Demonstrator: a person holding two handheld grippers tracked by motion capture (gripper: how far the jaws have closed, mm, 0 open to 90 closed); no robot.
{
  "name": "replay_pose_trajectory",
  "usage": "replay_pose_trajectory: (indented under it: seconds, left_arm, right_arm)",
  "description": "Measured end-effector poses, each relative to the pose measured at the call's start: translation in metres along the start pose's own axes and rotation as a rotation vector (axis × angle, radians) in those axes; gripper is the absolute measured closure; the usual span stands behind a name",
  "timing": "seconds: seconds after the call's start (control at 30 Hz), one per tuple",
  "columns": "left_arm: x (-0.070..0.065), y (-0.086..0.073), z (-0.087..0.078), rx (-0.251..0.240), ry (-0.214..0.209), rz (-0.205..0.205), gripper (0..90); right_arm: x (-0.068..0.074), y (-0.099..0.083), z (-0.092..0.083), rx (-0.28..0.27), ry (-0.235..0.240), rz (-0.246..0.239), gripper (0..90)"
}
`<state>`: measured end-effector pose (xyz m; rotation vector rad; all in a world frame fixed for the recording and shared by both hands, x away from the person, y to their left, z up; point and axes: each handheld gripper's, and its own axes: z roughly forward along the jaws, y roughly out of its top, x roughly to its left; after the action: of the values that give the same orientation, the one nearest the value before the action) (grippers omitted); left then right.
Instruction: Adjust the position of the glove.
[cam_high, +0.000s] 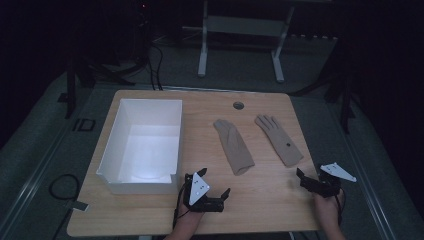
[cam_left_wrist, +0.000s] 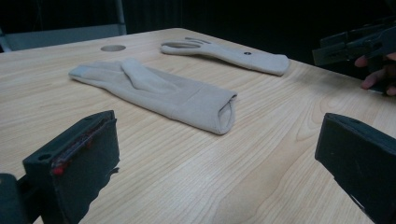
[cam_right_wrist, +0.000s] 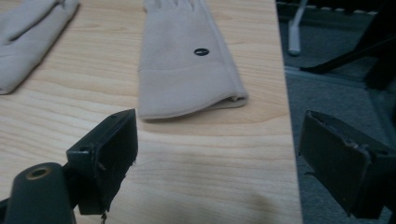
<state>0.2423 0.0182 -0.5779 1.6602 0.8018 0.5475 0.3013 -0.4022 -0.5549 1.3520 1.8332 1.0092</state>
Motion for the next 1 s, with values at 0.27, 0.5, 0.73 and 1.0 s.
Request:
replay_pose_trajectory:
  seconds: [0.27,0.5,0.73,1.0]
  left_arm:
    - [-0.001,0.000,0.000,0.000,0.005,0.009,0.1]
    - [-0.001,0.000,0.000,0.000,0.005,0.009,0.2]
    - [0.000,0.000,0.000,-0.001,0.002,0.001,0.2]
    - [0.000,0.000,0.000,0.000,-0.003,0.001,0.2]
  right_arm:
    - [-0.006,0.007,-0.007,0.029,0.044,0.055,14.0]
    - [0.002,0.029,-0.014,0.049,0.069,0.046,13.6]
    - [0.006,0.061,-0.017,0.018,0.089,0.050,11.2]
    - [0.012,0.100,-0.014,-0.009,0.107,0.030,10.9]
